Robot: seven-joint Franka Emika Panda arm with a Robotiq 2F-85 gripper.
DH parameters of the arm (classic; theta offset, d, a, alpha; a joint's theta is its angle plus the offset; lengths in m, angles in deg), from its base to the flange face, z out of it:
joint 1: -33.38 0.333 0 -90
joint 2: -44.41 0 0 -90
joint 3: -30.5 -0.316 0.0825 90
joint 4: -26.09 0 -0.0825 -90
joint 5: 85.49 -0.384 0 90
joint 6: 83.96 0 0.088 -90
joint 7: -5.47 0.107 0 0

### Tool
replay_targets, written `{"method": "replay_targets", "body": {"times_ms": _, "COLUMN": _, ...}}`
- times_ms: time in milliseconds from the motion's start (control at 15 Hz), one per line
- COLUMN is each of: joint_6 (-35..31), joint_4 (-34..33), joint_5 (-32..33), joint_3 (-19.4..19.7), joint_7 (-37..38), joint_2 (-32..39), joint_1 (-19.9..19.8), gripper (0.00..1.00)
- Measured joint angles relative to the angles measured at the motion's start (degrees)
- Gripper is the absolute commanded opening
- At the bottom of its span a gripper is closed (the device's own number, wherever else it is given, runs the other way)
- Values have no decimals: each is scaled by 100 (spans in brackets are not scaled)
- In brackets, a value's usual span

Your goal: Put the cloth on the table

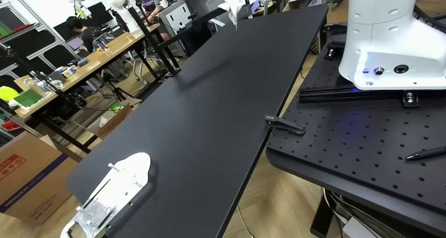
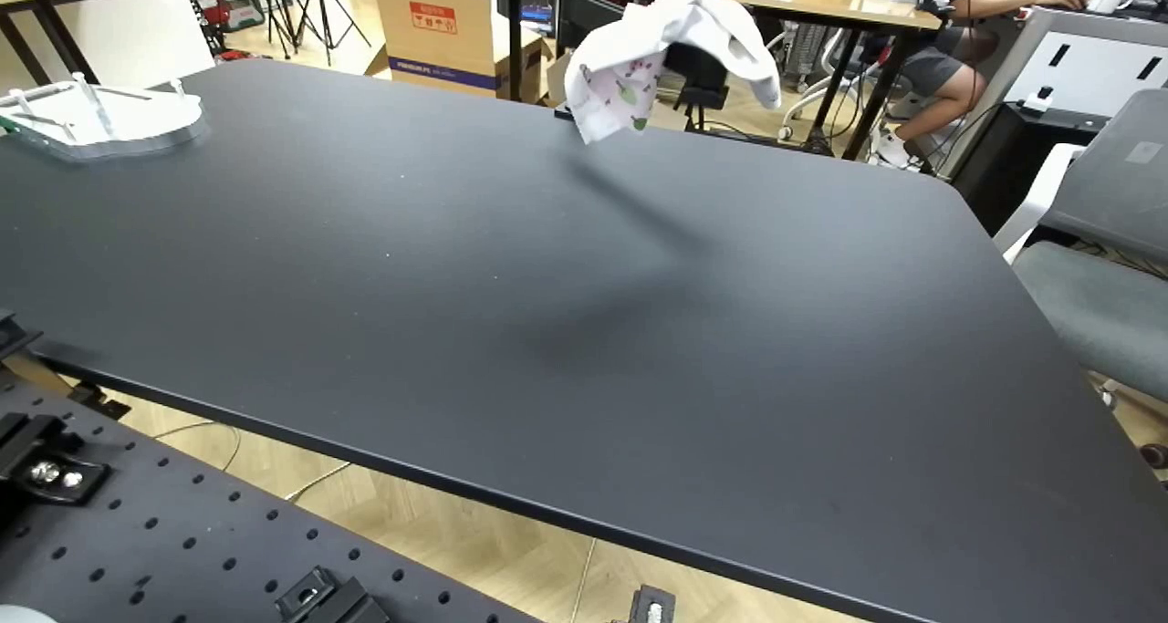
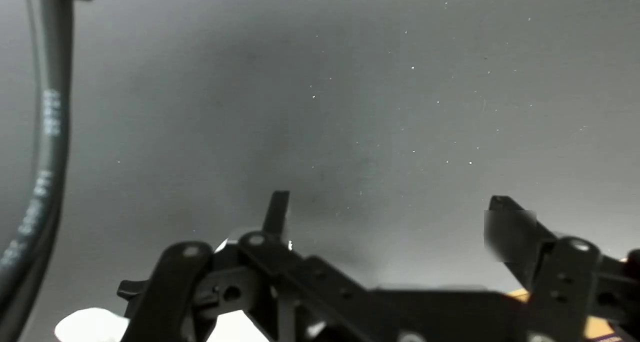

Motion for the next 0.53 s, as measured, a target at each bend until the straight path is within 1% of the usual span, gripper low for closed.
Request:
{"method": "replay_targets", "body": {"times_ms": 133, "joint_6": 0, "joint_4": -3, "joint_5": 0, "joint_3": -11, "joint_7": 0, "joint_2": 4, "joint_1": -12, "gripper": 100}}
{"method": "replay_targets", "body": {"times_ms": 267, "joint_6": -243, "joint_4": -19, "joint_5": 107, "joint_3": -101, "joint_7": 48, "joint_2": 49, "joint_1": -182, "gripper": 100}}
{"method": "replay_targets", "body": {"times_ms": 400, "joint_6": -637, "joint_4": -96, "joint_5": 341, "joint_3": -183, "joint_7": 139, "joint_2": 156, "joint_1": -514, "gripper": 100}}
{"method": "replay_targets", "body": {"times_ms": 533, "joint_6": -1058, "joint_4": -228, "joint_5": 607, "joint_3": -214, "joint_7": 243, "joint_2": 330, "joint_1": -931, "gripper": 100}}
